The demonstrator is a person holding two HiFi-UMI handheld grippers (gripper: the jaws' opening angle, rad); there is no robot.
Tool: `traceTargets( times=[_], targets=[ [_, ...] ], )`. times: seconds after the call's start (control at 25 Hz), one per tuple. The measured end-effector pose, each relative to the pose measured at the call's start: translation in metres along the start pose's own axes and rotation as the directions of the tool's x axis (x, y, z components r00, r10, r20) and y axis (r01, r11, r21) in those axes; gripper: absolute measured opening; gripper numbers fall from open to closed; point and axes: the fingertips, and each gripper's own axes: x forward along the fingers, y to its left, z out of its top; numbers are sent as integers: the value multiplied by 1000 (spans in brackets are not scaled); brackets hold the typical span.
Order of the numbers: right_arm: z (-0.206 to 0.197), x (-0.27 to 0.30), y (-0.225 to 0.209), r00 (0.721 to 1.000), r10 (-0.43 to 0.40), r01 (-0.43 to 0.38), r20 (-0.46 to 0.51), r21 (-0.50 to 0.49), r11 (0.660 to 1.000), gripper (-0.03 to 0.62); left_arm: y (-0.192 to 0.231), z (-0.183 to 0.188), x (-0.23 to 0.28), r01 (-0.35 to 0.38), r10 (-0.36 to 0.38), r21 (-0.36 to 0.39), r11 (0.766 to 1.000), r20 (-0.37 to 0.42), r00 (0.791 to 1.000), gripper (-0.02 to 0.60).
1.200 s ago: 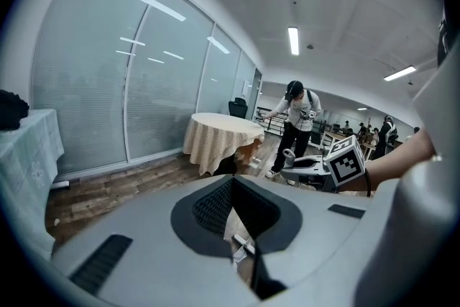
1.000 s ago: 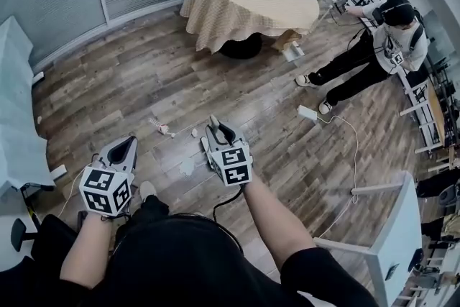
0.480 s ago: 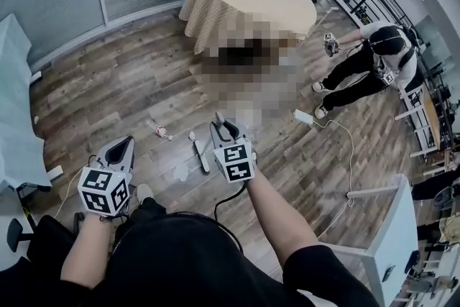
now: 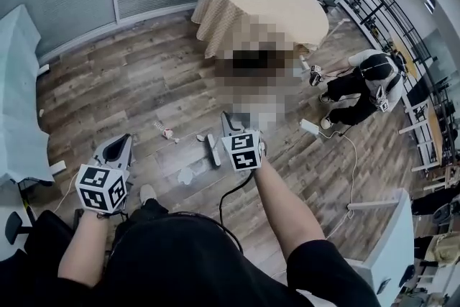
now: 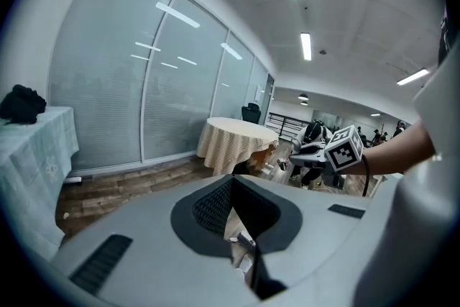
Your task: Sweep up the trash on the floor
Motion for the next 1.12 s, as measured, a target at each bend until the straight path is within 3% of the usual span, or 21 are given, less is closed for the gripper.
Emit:
traceTargets(
  times=[0.36, 0.56, 0.68, 0.88, 1.12],
  targets=[
    [19, 66, 22, 997, 74, -73, -1, -119, 990, 112, 28, -8, -11, -62, 62, -12, 998, -30, 998, -5],
    [17, 82, 47, 988, 153, -153, 3, -64, 986, 109, 44, -9, -20, -106, 104, -38, 994, -32, 994, -5],
    [18, 82, 68, 973, 231, -231, 6, 2, 973, 109, 52, -13, -21, -116, 114, -43, 992, -36, 993, -5],
    [16, 65, 106, 927, 375, -375, -8, -23, 927, 110, 56, -13, -18, -107, 106, -48, 993, -37, 994, -5],
    [3, 37, 135, 896, 442, -443, -33, -52, 895, 114, 49, -9, -7, -64, 62, -38, 997, -34, 997, -5]
  ],
)
